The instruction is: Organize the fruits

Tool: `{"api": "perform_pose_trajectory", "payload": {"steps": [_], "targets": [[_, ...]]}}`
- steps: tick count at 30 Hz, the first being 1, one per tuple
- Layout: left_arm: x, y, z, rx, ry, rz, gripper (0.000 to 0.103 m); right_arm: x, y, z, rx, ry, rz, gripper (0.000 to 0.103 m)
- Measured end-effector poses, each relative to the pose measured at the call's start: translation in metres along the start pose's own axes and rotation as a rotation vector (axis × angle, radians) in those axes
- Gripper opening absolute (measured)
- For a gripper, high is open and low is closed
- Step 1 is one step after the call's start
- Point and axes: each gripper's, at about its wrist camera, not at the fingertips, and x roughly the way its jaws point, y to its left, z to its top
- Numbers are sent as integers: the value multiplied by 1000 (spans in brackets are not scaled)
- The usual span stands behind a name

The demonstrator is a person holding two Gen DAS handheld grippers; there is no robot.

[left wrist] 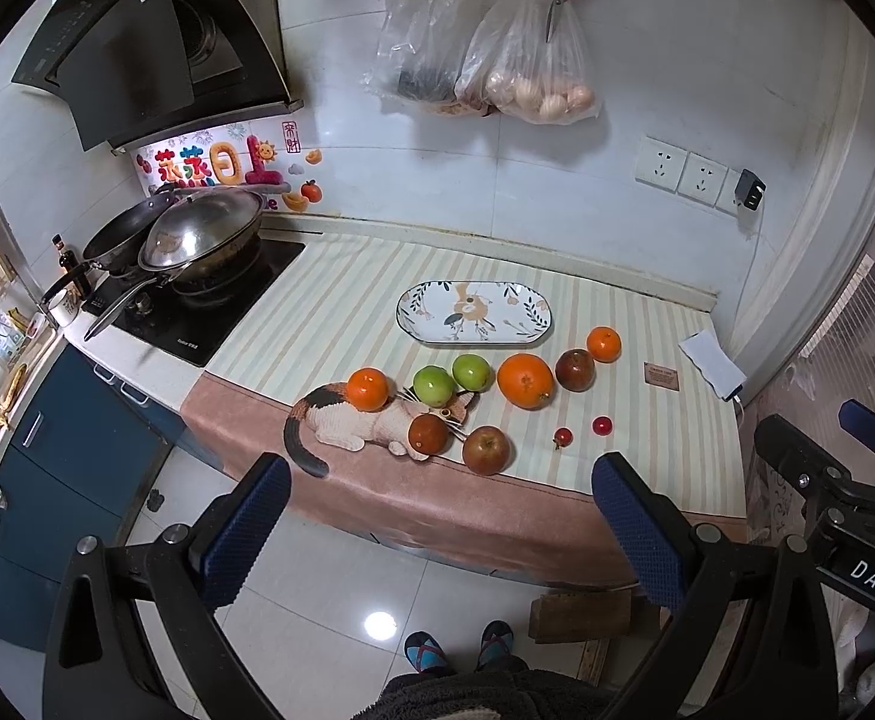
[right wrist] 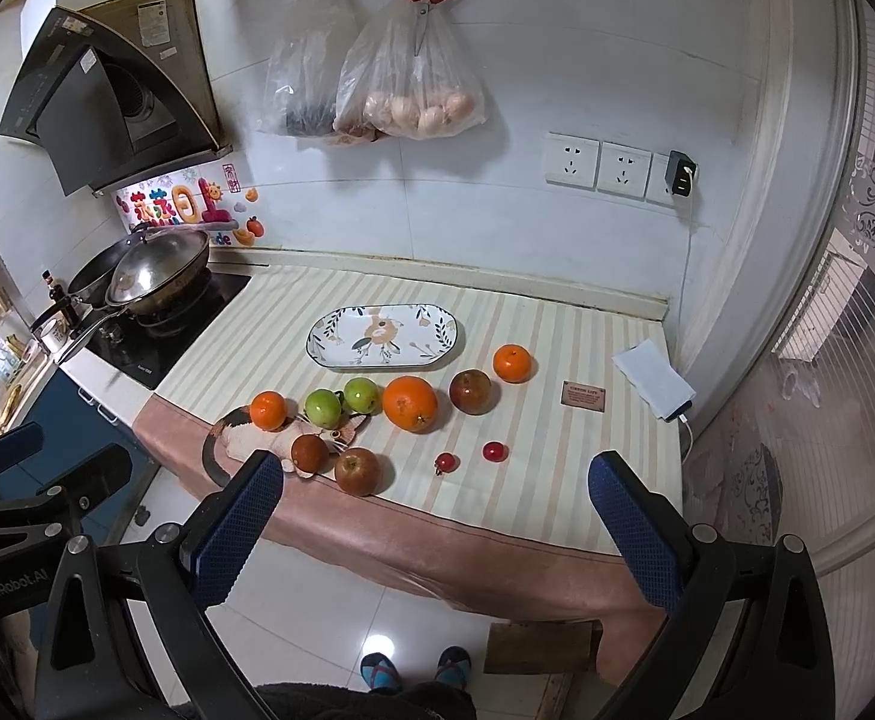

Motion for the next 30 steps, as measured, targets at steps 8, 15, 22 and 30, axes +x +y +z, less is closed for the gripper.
{"api": "perform_pose_trajectory", "payload": {"steps": [8, 15, 22, 30], "targets": [[3, 1, 1, -1, 2, 1, 103, 0, 0, 1, 4, -3, 0, 103], [2, 13, 8, -19, -10, 17, 103, 16, -11, 13, 87, -2, 28, 103], [48, 44, 43, -40, -21, 103, 103, 66, -10, 22, 154, 31, 38, 103], [146, 74, 63, -20, 150, 127, 103, 165, 4, 26, 149, 143, 11, 103]]}}
